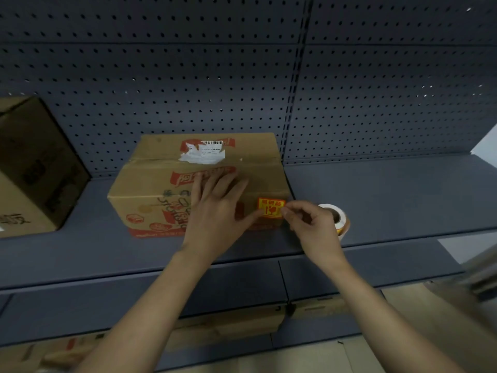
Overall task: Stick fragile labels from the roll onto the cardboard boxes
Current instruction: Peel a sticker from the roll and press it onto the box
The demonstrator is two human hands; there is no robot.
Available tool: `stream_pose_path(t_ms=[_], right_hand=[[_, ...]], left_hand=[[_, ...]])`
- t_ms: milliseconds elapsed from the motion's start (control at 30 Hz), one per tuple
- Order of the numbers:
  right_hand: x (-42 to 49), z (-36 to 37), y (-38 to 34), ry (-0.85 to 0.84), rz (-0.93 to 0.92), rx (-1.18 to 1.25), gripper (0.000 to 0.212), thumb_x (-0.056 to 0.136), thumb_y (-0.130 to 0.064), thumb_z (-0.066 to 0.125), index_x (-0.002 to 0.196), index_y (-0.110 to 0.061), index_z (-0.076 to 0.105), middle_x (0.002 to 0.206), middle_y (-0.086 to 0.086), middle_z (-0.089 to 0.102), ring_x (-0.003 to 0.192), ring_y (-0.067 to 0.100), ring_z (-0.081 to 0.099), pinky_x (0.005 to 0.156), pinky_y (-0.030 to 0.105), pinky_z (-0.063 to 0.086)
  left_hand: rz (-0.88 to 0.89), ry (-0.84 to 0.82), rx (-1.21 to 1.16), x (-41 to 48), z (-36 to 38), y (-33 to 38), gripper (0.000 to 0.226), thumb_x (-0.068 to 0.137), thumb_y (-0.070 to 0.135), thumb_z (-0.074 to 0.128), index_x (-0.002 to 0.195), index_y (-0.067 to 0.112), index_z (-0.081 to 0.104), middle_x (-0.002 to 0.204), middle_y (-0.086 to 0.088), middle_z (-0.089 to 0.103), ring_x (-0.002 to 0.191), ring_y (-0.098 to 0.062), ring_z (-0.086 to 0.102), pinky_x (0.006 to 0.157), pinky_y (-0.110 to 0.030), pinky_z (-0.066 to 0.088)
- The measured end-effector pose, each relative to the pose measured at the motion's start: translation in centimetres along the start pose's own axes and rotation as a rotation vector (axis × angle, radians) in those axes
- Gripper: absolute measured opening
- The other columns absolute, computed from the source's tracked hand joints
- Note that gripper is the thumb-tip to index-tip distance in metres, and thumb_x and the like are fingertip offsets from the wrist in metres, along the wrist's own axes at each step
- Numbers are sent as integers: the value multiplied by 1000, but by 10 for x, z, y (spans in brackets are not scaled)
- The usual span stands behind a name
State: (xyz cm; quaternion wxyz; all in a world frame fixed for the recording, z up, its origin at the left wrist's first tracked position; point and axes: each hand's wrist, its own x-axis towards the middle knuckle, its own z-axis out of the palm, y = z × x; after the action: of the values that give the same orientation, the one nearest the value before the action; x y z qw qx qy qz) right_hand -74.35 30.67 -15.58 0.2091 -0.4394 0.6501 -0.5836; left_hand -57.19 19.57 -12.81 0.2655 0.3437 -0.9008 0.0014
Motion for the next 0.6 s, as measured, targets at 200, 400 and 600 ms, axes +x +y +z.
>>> stream_pose_path(t_ms=[200,400,600], right_hand=[[2,2,1,17,-16,-10,12,92,-13,67,91,-25,70,70,1,60,66,12,53,62,15,44],[7,4,5,34,-15,-3,10,92,-16,68,91,-26,70,68,0,58,62,10,51,60,15,42],[8,3,6,115,-123,-150,7,89,-17,73,91,-24,73,80,-7,65,72,10,61,68,17,47]], left_hand=[[-42,147,-11,3,13,-1,61,80,64,62,124,22,67,129,-2,62,117,-29,54,101,-46,33],[-68,185,52,8,23,2,55,78,60,68,121,27,67,117,-3,62,104,-33,53,93,-47,32],[-100,182,39,11,24,2,52,78,60,68,120,30,67,113,-1,60,102,-31,49,89,-43,28]])
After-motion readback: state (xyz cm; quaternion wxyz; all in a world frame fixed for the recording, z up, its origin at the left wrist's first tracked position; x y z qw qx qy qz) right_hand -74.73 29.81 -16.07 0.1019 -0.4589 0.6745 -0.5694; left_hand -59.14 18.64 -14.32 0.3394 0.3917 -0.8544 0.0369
